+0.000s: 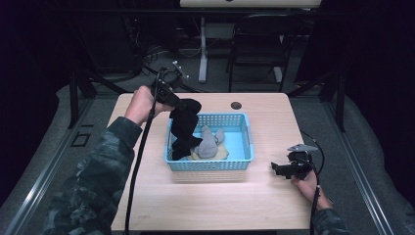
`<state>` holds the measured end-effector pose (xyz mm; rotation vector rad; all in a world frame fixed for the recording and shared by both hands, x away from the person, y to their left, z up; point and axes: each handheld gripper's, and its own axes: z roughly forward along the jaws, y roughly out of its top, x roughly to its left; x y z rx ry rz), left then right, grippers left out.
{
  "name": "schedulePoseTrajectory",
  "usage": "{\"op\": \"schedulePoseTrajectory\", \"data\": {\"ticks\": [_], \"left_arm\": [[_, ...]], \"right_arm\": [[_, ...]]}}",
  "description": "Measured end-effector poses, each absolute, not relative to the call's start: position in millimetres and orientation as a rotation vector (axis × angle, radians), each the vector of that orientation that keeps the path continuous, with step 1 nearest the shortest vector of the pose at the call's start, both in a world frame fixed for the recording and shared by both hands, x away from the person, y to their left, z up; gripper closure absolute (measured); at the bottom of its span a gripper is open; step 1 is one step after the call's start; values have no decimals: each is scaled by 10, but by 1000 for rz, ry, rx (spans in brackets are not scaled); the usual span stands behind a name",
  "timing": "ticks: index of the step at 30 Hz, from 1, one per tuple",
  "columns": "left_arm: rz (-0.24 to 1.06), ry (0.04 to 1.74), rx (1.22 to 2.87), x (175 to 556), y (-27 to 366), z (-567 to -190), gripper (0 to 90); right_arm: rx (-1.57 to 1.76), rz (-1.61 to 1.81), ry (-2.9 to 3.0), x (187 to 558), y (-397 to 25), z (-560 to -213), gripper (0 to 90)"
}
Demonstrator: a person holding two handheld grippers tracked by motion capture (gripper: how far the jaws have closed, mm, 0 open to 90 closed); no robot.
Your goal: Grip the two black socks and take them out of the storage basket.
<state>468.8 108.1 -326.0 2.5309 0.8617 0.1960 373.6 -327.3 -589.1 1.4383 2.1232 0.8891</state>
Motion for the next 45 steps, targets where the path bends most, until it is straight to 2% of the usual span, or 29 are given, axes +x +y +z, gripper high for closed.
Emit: {"op": "schedulePoseTrajectory", "data": {"ticks": [10,23,36,45], "left_arm": [[221,930,2493,4694,1342,-3156,880],[279,1090,2441,4650,1993,-3005,879],[268,1276,2395,4654,2623,-3169,879],[219,1389,2373,4694,2908,-3447,879]], "right_arm": [[1439,890,2123,3735,-3272,-5892,0],[1439,890,2122,3735,-3272,-5892,0],[1440,889,2121,3735,-3271,-5892,0],[1442,888,2120,3734,-3270,-5892,0]]}}
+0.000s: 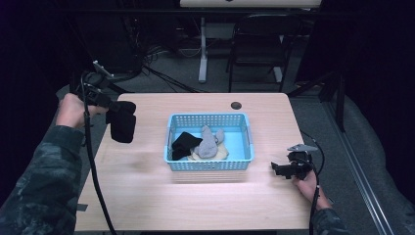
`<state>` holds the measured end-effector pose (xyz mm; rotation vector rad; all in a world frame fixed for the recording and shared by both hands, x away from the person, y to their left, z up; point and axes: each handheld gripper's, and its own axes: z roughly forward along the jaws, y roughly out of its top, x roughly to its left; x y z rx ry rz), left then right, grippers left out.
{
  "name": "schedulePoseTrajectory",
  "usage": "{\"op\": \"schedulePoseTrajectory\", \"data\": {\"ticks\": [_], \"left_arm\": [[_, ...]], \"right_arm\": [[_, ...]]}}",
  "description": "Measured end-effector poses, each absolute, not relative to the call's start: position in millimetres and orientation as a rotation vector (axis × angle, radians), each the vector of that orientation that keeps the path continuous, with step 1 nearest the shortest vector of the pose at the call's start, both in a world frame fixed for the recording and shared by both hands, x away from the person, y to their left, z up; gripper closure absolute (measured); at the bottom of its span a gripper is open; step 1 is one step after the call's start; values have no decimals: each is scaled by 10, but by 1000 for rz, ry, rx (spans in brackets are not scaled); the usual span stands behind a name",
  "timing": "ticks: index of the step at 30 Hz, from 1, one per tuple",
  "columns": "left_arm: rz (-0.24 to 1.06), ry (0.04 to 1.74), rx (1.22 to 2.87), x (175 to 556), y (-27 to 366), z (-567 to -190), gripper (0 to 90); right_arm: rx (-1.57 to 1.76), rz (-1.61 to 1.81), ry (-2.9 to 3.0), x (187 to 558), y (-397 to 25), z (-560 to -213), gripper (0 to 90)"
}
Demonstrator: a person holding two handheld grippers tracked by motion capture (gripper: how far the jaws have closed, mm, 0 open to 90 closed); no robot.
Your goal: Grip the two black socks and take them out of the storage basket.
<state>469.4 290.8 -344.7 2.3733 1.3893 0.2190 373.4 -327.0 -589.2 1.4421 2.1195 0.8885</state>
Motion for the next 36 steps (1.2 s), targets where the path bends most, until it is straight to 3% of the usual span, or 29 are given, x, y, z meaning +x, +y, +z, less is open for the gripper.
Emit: {"op": "schedulePoseTrajectory", "data": {"ticks": [16,36], "left_arm": [[44,1517,2395,4803,3056,-4163,879],[-58,1644,2368,4884,3120,-4928,876]], "right_arm": [[1444,895,2116,3734,-3268,-5893,0],[1442,889,2117,3734,-3269,-5892,0]]}}
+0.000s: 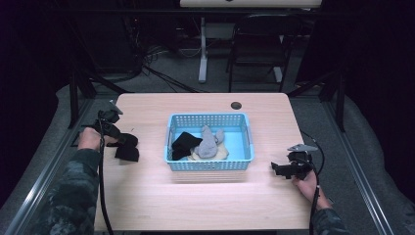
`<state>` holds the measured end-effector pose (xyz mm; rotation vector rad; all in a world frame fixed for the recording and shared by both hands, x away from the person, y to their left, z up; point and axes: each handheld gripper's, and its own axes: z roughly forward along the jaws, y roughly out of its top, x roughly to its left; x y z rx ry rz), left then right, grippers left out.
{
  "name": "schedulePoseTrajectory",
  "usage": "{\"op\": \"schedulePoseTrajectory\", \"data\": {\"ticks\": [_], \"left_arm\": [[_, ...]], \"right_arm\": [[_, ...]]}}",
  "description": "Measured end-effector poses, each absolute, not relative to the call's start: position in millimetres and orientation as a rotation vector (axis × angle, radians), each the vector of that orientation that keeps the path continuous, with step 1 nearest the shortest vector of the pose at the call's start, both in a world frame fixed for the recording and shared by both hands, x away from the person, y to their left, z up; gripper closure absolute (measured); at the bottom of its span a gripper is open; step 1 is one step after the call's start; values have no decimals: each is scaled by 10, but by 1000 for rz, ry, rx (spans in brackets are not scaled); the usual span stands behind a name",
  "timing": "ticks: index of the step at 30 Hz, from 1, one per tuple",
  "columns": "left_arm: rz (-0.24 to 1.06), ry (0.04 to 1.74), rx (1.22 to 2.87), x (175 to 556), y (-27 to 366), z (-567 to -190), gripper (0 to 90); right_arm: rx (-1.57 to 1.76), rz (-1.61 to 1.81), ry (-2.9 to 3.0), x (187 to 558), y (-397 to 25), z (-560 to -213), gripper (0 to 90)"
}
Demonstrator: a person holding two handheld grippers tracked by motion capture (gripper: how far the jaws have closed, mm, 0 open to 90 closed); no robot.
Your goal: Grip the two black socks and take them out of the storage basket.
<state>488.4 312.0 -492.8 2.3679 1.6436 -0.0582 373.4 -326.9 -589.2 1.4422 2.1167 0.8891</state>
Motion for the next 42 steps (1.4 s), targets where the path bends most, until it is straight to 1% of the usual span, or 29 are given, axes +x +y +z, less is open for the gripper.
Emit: {"op": "schedulePoseTrajectory", "data": {"ticks": [3,6,8,9,11,13,15,19,22,25,27,30,35,42], "left_arm": [[-57,1642,2355,4893,3129,-4951,866],[-63,1615,2353,4876,3117,-4915,790],[-50,1598,2362,4854,3103,-4866,691],[-48,1587,2363,4838,3096,-4844,656],[-16,1579,2382,4806,3083,-4785,540],[0,1564,2381,4764,3070,-4712,476],[39,1547,2394,4724,3052,-4635,388],[69,1503,2392,4653,3006,-4464,281],[115,1466,2396,4618,2943,-4317,217],[139,1433,2408,4603,2885,-4230,162],[175,1381,2430,4581,2767,-4125,147],[187,1330,2449,4570,2628,-4058,119],[195,1277,2477,4583,2415,-4005,80],[212,1230,2490,4613,2240,-3993,35]], "right_arm": [[1443,894,2117,3734,-3269,-5893,0],[1443,893,2117,3734,-3269,-5893,0],[1443,894,2117,3735,-3269,-5893,0],[1443,894,2117,3735,-3269,-5893,0],[1442,890,2117,3735,-3269,-5892,0],[1442,889,2117,3734,-3269,-5892,0],[1443,893,2117,3734,-3269,-5892,0],[1443,893,2117,3734,-3268,-5893,0],[1443,889,2117,3734,-3269,-5892,0],[1443,894,2117,3734,-3268,-5893,0],[1443,894,2117,3734,-3268,-5893,0],[1442,894,2117,3735,-3269,-5893,0],[1443,895,2117,3735,-3269,-5893,0],[1442,893,2118,3735,-3269,-5893,0]]}}
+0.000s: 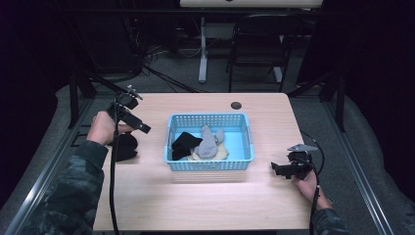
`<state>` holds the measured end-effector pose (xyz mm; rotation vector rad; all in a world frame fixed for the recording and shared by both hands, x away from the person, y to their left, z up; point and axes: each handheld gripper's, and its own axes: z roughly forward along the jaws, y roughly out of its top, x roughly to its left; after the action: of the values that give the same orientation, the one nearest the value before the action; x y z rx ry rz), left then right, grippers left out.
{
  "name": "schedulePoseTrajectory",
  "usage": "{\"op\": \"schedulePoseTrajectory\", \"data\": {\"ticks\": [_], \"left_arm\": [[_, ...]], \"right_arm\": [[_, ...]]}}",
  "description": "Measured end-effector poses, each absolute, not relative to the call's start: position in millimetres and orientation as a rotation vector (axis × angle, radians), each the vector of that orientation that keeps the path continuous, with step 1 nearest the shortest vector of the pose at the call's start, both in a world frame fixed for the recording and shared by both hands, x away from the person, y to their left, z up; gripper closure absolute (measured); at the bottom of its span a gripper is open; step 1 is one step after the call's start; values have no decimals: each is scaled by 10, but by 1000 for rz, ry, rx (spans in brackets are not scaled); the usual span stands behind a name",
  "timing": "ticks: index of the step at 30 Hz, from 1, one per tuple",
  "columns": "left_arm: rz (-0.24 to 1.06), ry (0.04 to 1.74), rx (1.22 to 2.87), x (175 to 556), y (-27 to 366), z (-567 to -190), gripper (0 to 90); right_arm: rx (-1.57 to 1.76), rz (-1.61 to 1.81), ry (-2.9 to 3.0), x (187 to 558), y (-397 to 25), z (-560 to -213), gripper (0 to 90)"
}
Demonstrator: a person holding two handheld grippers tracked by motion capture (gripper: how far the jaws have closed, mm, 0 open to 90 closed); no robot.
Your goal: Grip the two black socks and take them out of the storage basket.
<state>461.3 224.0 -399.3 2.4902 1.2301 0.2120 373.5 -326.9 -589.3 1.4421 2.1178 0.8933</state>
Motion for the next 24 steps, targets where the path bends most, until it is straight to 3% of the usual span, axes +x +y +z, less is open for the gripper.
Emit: {"op": "schedulePoseTrajectory", "data": {"ticks": [24], "left_arm": [[198,1057,2553,4647,1624,-4061,0]], "right_arm": [[1443,894,2117,3734,-3268,-5893,0]]}}
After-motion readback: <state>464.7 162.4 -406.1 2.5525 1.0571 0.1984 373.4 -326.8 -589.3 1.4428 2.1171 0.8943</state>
